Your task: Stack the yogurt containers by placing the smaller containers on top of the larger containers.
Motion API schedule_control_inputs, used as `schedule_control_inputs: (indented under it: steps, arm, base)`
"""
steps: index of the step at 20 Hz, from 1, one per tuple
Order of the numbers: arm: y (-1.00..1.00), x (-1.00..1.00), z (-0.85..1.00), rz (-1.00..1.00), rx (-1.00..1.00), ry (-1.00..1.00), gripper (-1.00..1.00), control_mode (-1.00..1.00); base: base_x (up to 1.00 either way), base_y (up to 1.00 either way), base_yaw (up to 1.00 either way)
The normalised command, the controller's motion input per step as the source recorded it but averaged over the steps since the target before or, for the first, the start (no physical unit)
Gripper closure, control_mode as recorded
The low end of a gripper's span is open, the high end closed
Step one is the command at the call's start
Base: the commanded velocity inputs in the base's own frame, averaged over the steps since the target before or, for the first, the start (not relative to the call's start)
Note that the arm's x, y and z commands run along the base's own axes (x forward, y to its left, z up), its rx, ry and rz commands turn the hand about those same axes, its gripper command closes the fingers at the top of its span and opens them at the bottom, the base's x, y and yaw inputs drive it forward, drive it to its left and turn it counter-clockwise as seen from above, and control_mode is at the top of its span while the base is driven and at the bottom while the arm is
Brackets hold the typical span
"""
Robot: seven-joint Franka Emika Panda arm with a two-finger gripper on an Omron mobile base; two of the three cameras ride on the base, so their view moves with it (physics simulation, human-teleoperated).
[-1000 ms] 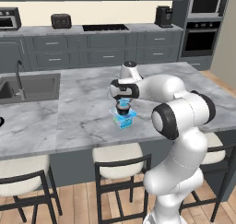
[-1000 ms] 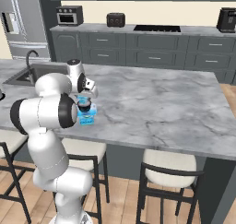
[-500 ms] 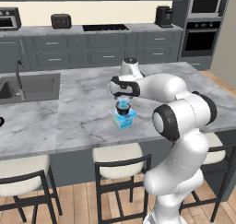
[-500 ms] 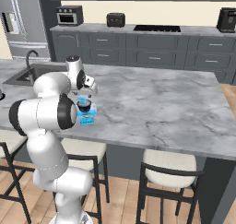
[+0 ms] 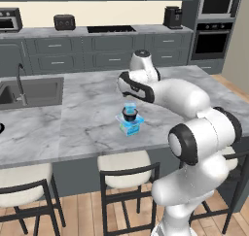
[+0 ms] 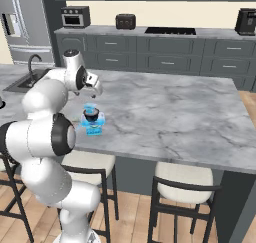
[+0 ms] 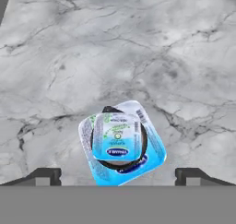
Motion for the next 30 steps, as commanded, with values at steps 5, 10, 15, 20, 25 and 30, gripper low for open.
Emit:
schedule_control_inputs:
  steps: [5,10,15,20,25,30]
  arm:
    - [-0.21,-0.72,0.38,0.01,0.02,-0.38,-1.0,-1.0]
    - [-0.3,-0.67,0.44,0.0,0.1,-0.41,-1.0,-1.0]
    - [-0.1,-0.33,0.14,0.0,0.03,-0.19,-1.0,-1.0]
    - [-0.07,-0.11,0.08,0.02,0.03,-0.06,-1.0,-1.0]
    - [-0.03,-0.67,0.37,0.03,0.05,-0.34,-1.0,-1.0]
    - [0.0,-0.69,0.32,0.03,0.01,-0.36,-1.0,-1.0]
  base:
    - [0.0,0.0,0.0]
    - [0.0,0.0,0.0]
    - [0.0,0.0,0.0]
    - [0.0,0.0,0.0]
    - [0.0,0.0,0.0]
    - [0.0,0.0,0.0]
